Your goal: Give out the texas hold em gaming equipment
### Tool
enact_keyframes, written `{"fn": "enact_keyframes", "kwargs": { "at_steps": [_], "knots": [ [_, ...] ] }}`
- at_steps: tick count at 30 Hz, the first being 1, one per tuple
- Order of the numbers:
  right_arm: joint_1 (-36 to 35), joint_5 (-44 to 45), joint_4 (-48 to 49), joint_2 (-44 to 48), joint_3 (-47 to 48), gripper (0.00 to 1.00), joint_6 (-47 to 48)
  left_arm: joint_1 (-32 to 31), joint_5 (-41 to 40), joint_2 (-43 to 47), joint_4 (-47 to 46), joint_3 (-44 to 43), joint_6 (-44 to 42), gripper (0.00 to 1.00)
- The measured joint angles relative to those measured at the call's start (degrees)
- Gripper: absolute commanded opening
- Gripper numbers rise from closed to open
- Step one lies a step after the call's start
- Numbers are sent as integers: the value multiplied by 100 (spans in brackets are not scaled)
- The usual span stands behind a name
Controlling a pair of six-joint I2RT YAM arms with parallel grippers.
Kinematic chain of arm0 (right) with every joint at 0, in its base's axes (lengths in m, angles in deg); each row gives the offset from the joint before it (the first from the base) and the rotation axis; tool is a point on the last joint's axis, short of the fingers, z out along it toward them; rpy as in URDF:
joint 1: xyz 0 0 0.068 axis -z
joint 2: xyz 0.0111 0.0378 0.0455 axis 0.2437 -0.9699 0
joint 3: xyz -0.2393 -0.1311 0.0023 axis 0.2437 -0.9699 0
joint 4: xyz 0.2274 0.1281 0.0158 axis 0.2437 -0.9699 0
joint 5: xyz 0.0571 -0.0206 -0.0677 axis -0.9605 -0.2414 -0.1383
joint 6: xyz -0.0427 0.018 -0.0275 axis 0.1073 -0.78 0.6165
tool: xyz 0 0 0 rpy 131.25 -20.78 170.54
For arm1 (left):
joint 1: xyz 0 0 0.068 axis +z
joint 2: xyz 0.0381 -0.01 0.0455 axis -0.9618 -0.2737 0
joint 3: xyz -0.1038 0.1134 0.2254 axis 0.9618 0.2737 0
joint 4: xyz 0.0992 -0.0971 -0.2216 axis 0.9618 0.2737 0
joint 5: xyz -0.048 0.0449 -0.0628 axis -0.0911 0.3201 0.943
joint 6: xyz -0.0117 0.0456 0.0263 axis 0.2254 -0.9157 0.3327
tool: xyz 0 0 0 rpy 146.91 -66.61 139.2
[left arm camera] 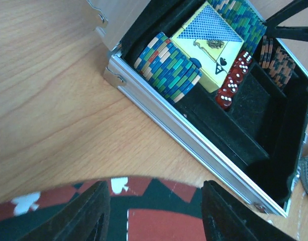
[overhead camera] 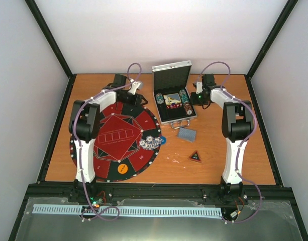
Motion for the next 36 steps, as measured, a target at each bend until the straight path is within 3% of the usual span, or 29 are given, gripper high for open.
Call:
{"fn": "enact_keyframes", "kwargs": {
  "at_steps": [10,22,36],
  "knots": [
    [26,-177,505,326,-654,8,-533,-168,22,-1093,-175,-994,437,43],
    [55,-249,1040,719,-1392,7,-1021,-380,26,-1947,-232,-2000,516,42],
    [76,-195,1502,1248,-2264,7,-1517,-479,-68,-2468,-291,-2828,446,43]
  ]
}}
